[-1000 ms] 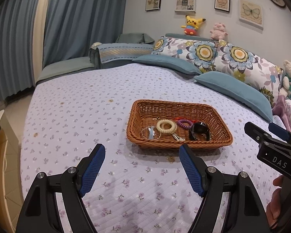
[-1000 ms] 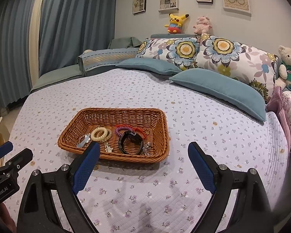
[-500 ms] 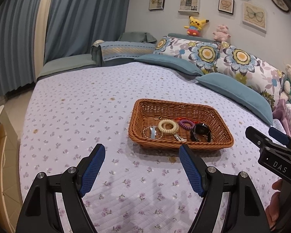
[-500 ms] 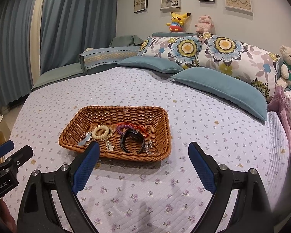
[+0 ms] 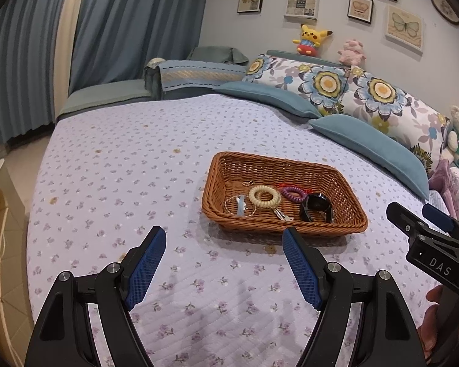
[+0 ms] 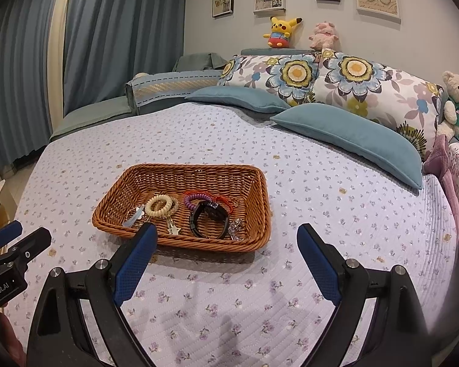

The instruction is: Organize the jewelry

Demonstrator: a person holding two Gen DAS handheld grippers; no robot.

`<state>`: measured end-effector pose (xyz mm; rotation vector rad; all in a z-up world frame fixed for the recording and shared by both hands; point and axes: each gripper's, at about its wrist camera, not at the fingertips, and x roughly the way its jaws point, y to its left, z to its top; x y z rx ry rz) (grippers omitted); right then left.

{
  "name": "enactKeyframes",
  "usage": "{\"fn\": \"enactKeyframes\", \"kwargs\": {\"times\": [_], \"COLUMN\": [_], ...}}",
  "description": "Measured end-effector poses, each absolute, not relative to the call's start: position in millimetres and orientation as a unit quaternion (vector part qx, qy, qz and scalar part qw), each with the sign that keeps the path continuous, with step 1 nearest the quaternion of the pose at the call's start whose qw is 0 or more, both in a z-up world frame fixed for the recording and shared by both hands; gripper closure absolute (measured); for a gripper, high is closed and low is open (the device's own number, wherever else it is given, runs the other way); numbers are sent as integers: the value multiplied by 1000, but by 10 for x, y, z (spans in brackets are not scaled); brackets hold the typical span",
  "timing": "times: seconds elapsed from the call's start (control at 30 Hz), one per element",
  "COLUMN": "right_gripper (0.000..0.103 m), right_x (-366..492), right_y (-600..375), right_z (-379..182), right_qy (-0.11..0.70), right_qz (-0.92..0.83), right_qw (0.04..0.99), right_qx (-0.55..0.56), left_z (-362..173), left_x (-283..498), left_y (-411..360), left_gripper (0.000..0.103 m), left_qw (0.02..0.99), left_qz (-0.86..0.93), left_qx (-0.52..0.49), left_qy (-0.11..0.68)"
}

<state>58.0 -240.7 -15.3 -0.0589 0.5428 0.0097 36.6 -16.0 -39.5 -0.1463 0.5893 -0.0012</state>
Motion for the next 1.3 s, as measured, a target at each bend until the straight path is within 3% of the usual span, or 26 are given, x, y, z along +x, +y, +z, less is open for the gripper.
{"fn": "enactKeyframes", "kwargs": {"times": [0.4, 1.3], "right_gripper": [10, 10], "right_x": [582, 591], "right_y": [-2421, -2398], "right_z": [-182, -205], "right_qy": [271, 277], "right_qz": [7, 10], "right_qw": [962, 960], "right_qx": [-27, -30], "left_z": [-352, -304], "left_x": [305, 279], "left_y": [-292, -270], "left_gripper": [24, 24], "left_qw": [961, 964], "left_qz": [14, 38], "left_qx": [-24, -21], "left_qy": [276, 261]}}
